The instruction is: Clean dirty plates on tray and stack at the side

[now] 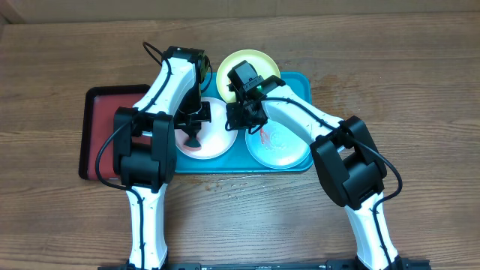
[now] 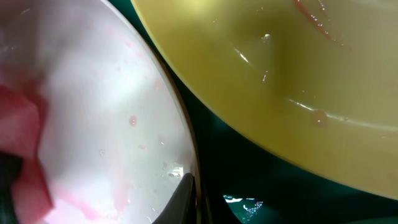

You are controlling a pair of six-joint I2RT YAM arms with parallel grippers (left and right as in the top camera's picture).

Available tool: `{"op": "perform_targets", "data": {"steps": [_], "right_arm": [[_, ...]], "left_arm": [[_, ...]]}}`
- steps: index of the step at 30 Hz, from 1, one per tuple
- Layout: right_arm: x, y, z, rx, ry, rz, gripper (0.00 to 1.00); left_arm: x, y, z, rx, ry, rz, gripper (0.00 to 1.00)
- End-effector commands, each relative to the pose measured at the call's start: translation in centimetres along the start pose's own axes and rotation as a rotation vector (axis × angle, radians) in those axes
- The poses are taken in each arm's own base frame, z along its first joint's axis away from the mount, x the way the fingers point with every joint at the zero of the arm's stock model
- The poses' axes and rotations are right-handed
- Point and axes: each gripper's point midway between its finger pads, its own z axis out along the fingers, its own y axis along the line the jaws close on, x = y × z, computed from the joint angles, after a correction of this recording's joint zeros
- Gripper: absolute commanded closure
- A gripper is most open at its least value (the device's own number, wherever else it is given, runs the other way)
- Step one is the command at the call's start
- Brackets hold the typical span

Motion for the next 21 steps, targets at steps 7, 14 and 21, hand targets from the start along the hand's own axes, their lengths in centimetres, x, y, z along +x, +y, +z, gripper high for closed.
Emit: {"op": "perform_targets", "data": {"steps": [7,14,21], "right_arm": [[1.8,-0.7,1.7,0.023,0.064,-0.013,0.96],[1.8,-0.7,1.8,0.022,0.062,-0.014,0.96],[1.8,-0.7,1.8,0.022,0.061,-0.014,0.96]], "left_arm": [[-5.0,-1.7,-0.1,0.086,-0.187,-0.124,0.96],[-3.8,-8.1,-1.7,0.461,-0.092,-0.041,0.96],[-1.1,-8.9,-2.1,0.528,0.006,0.060,0.95]]}}
